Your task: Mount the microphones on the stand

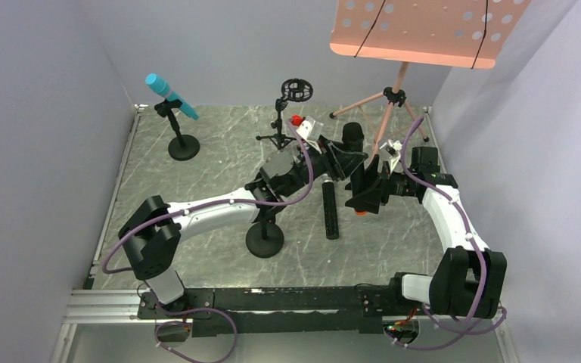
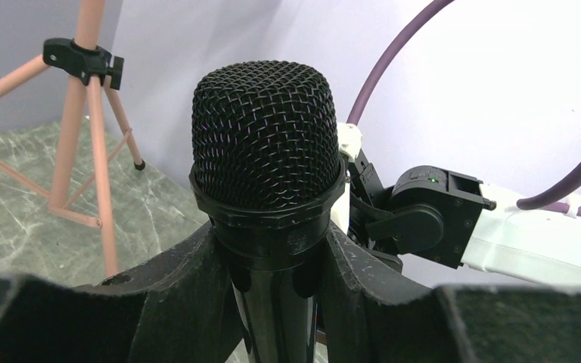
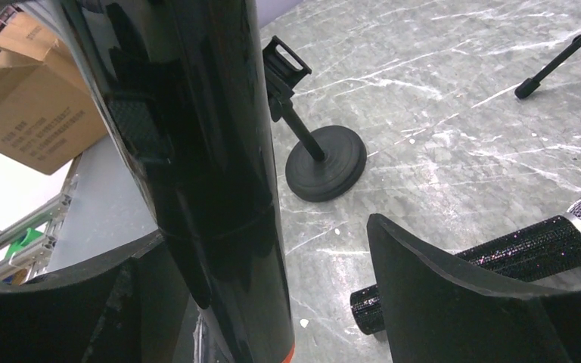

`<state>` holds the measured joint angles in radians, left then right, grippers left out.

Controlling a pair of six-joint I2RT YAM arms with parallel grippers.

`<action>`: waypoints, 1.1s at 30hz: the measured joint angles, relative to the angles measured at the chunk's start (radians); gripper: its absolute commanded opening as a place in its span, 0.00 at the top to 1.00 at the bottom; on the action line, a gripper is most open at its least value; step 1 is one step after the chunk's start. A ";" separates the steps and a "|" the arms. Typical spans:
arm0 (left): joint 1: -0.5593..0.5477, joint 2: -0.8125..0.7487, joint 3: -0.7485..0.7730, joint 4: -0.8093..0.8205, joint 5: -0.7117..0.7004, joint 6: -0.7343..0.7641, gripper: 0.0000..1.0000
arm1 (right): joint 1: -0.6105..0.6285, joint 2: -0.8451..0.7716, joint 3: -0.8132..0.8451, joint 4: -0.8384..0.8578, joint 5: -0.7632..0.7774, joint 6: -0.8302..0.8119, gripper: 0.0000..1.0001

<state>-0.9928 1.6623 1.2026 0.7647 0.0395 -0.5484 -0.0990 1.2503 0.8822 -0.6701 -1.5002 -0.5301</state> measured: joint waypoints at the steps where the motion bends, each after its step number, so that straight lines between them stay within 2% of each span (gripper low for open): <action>1: 0.000 0.004 -0.003 0.010 0.007 -0.005 1.00 | 0.001 -0.003 0.000 0.000 0.001 0.000 0.17; 5: 0.000 0.023 -0.008 0.040 0.031 -0.024 1.00 | 0.001 -0.010 0.000 0.000 0.003 0.000 0.20; 9: 0.000 0.039 -0.021 0.060 0.045 -0.040 1.00 | 0.001 -0.013 0.000 0.001 0.003 0.000 0.32; 11: 0.000 0.040 -0.028 0.061 0.047 -0.041 1.00 | 0.001 -0.014 0.000 0.002 0.002 0.000 0.46; 12: 0.000 0.040 -0.031 0.063 0.047 -0.040 1.00 | 0.001 -0.014 0.000 0.002 0.002 0.001 0.58; 14: 0.002 0.040 -0.033 0.063 0.042 -0.036 1.00 | 0.002 -0.014 0.000 -0.002 -0.005 -0.002 0.76; 16: 0.009 0.040 -0.039 0.066 0.034 -0.045 1.00 | 0.005 -0.016 0.002 0.001 -0.011 -0.010 0.87; 19: 0.010 0.040 -0.042 0.078 0.034 -0.044 0.98 | 0.008 -0.015 0.007 0.000 -0.006 -0.011 0.93; 23: 0.011 0.040 -0.045 0.085 0.035 -0.043 0.69 | 0.008 -0.016 0.009 0.000 -0.003 -0.011 0.94; 26: 0.016 0.039 -0.054 0.094 0.044 -0.045 0.38 | 0.010 -0.016 0.009 0.000 0.005 -0.011 0.95; 29: 0.026 0.026 -0.081 0.106 0.080 -0.042 0.11 | 0.011 -0.017 0.009 -0.001 0.013 -0.004 0.95; 30: 0.029 0.013 -0.098 0.106 0.099 -0.039 0.07 | 0.009 -0.017 0.009 -0.002 0.020 0.000 0.95; 33: 0.043 -0.039 -0.156 0.108 0.162 -0.029 0.02 | 0.007 -0.017 0.009 -0.002 0.031 -0.001 0.95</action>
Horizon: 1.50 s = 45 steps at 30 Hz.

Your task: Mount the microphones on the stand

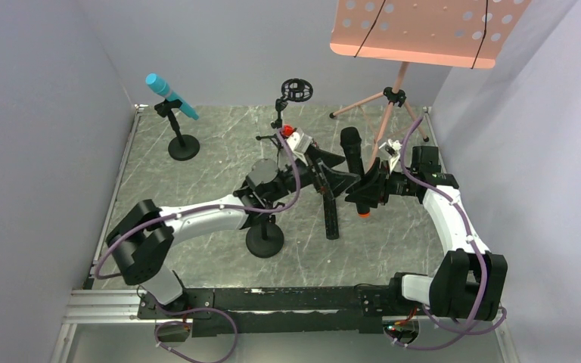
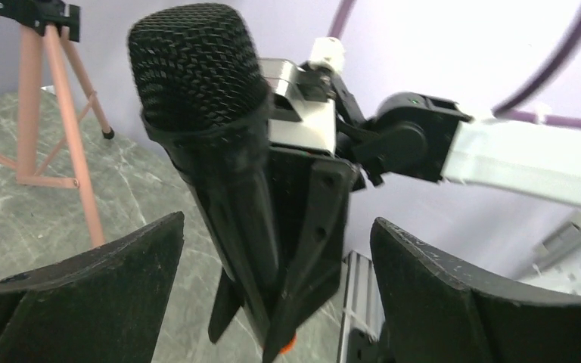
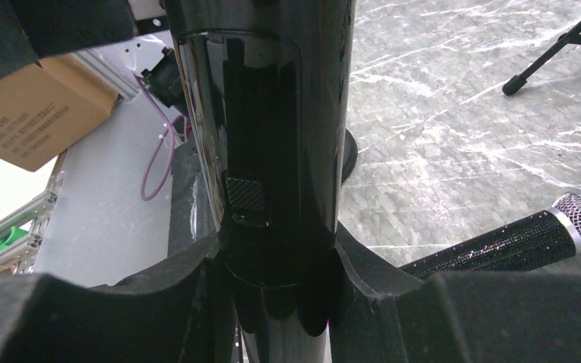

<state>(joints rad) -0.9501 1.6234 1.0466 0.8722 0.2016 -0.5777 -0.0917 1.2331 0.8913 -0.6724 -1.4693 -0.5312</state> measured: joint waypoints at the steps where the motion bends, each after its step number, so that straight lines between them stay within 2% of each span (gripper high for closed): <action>1: 0.005 -0.020 -0.019 -0.002 0.021 0.004 0.02 | 0.000 0.000 0.000 -0.001 0.002 -0.001 0.95; 8: 0.075 -0.252 -0.161 -0.121 0.150 0.063 0.01 | 0.000 -0.008 0.000 -0.047 0.027 -0.068 0.95; 14: 0.101 -0.502 -0.165 -0.533 0.148 0.217 0.01 | 0.031 -0.045 -0.001 -0.045 0.084 -0.098 0.95; 21: 0.100 -0.678 -0.154 -0.973 -0.003 0.334 0.01 | 0.086 -0.090 -0.020 0.013 0.165 -0.090 0.95; 26: 0.101 -0.698 -0.159 -1.148 -0.077 0.352 0.01 | 0.086 -0.089 -0.021 0.015 0.191 -0.106 0.94; 31: 0.102 -0.695 -0.169 -1.255 -0.129 0.356 0.02 | 0.086 -0.089 -0.021 0.015 0.206 -0.119 0.94; 35: 0.103 -0.670 -0.166 -1.325 -0.153 0.381 0.12 | 0.086 -0.089 -0.021 0.015 0.209 -0.124 0.94; 39: 0.114 -0.613 -0.146 -1.397 -0.154 0.434 0.27 | 0.086 -0.089 -0.021 0.014 0.210 -0.132 0.94; 45: 0.181 -0.566 -0.139 -1.420 -0.112 0.506 0.40 | 0.111 -0.089 -0.021 0.010 0.212 -0.140 0.94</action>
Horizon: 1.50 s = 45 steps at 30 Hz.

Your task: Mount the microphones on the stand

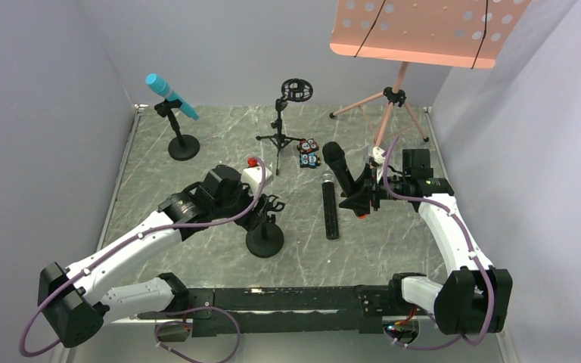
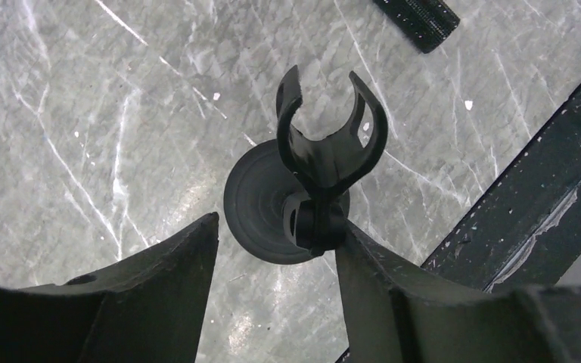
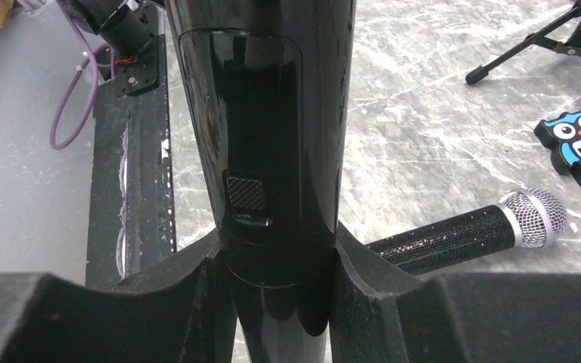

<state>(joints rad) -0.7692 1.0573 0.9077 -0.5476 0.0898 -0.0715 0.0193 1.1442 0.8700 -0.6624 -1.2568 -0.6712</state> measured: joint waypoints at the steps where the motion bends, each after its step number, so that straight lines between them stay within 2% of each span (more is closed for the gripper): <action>1: 0.010 0.005 0.000 0.006 0.015 0.009 0.44 | 0.002 0.000 0.000 -0.001 0.000 -0.002 0.94; 4: 0.019 0.016 0.000 0.021 0.063 0.049 0.53 | 0.002 0.000 0.000 -0.003 0.000 -0.003 0.94; 9: 0.025 0.068 0.026 0.032 0.134 0.107 0.57 | 0.002 0.000 0.000 -0.004 0.000 -0.007 0.94; 10: 0.025 0.077 0.033 0.032 0.142 0.114 0.61 | 0.002 0.000 0.000 -0.005 0.000 -0.008 0.94; 11: 0.026 0.087 0.041 0.032 0.150 0.120 0.68 | 0.002 0.000 0.000 -0.006 0.000 -0.010 0.94; 13: 0.026 0.099 0.051 0.031 0.168 0.131 0.89 | 0.002 0.000 0.000 -0.011 0.000 -0.011 0.94; 18: 0.028 0.126 0.076 0.024 0.203 0.193 0.98 | 0.002 0.000 0.000 -0.013 0.000 -0.016 0.94; 21: 0.032 0.131 0.082 0.017 0.242 0.266 0.99 | 0.002 0.000 0.000 -0.019 0.000 -0.018 0.94; 29: 0.035 0.168 0.170 -0.068 0.496 0.537 0.99 | 0.002 0.000 0.000 -0.027 0.000 -0.023 0.94; 33: 0.044 0.268 0.294 -0.095 0.585 0.628 0.99 | 0.002 0.000 0.000 -0.032 0.000 -0.029 0.94; 38: 0.051 0.404 0.383 -0.099 0.604 0.701 0.95 | 0.002 0.000 0.000 -0.042 0.000 -0.036 0.94; 42: 0.055 0.447 0.356 -0.084 0.586 0.711 0.83 | 0.002 0.000 0.000 -0.044 0.000 -0.037 0.94; 45: 0.055 0.439 0.317 -0.024 0.577 0.695 0.59 | 0.002 0.000 0.000 -0.045 0.000 -0.040 0.94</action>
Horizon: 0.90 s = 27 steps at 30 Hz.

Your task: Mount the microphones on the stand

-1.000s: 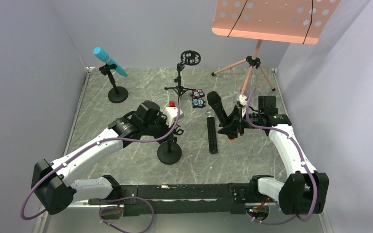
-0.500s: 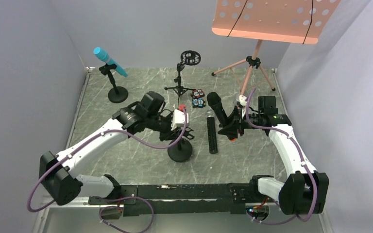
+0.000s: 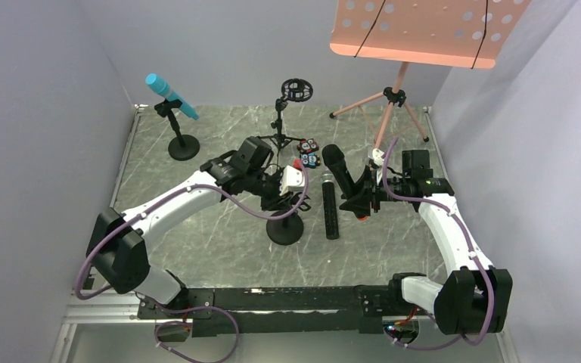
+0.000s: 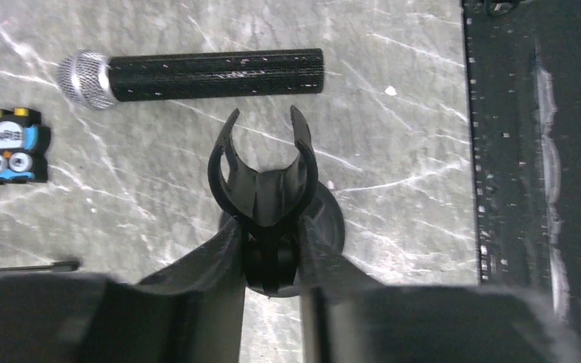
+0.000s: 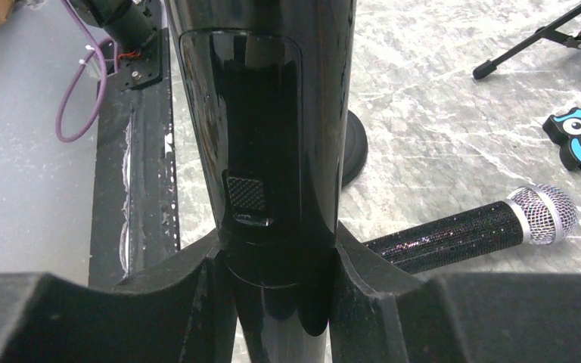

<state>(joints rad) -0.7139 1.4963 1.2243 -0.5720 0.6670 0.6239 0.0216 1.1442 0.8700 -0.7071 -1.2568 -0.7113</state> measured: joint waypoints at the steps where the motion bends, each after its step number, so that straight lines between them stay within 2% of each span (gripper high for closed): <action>1: 0.000 -0.006 -0.011 0.017 -0.002 -0.007 0.49 | 0.000 0.000 0.000 -0.001 0.000 -0.001 0.94; 4: 0.000 -0.046 -0.066 0.097 -0.035 -0.036 0.24 | 0.000 0.000 0.000 -0.001 0.000 -0.004 0.94; 7: 0.000 -0.103 -0.122 0.164 -0.071 -0.074 0.14 | 0.001 0.000 0.000 -0.002 0.000 -0.005 0.94; 8: 0.000 -0.128 -0.141 0.184 -0.082 -0.087 0.04 | 0.002 0.001 0.000 -0.003 0.001 -0.006 0.94; 9: 0.002 -0.154 -0.155 0.200 -0.090 -0.100 0.01 | 0.002 0.001 0.000 -0.003 0.001 -0.007 0.94; 13: 0.026 -0.276 -0.205 0.269 -0.090 -0.180 0.01 | 0.007 0.001 0.000 -0.003 0.012 -0.014 0.94; 17: 0.097 -0.439 -0.310 0.428 -0.077 -0.389 0.01 | 0.033 0.000 0.000 -0.003 0.043 -0.037 0.94; 19: 0.145 -0.491 -0.351 0.503 -0.039 -0.541 0.01 | 0.059 -0.001 0.002 -0.004 0.073 -0.047 0.93; 24: 0.214 -0.481 -0.407 0.749 0.070 -0.914 0.01 | 0.153 0.008 0.097 -0.045 0.160 -0.066 0.93; 27: 0.182 -0.469 -0.448 0.866 0.066 -1.022 0.01 | 0.225 0.055 0.230 -0.064 0.180 -0.057 0.92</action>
<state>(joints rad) -0.5316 1.0275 0.7765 0.2943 0.7334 -0.3985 0.2470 1.1988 1.0996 -0.7708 -1.0771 -0.7685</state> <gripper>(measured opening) 0.993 0.426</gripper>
